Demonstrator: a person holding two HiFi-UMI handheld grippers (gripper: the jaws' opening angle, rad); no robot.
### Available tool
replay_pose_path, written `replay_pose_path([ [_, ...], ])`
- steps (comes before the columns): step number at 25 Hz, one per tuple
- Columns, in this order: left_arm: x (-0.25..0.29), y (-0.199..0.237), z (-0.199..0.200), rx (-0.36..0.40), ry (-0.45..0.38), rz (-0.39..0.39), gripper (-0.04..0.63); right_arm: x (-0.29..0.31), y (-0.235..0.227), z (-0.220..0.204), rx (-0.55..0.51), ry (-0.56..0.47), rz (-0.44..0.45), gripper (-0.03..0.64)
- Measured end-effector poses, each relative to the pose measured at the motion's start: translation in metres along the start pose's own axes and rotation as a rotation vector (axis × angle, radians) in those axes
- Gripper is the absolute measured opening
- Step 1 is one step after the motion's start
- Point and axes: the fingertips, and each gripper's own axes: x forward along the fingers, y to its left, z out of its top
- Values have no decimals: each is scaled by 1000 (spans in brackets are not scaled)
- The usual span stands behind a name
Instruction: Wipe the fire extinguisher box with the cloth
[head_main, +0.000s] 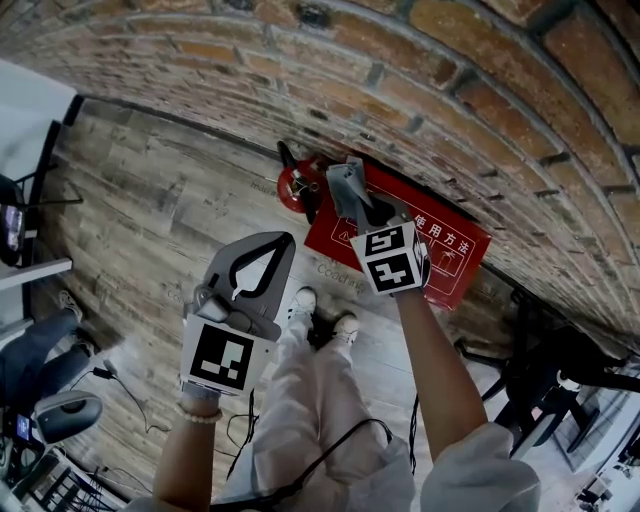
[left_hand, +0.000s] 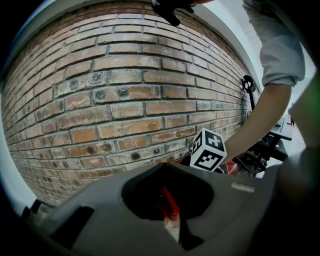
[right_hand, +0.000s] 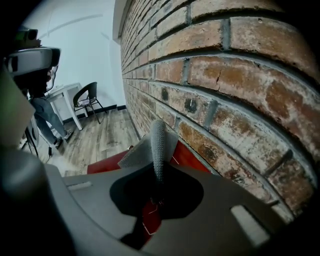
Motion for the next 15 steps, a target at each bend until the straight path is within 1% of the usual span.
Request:
replay_pose_path([
  [15, 16, -30, 10, 30, -6, -56, -2, -24, -30, -30, 36, 11, -53, 20],
])
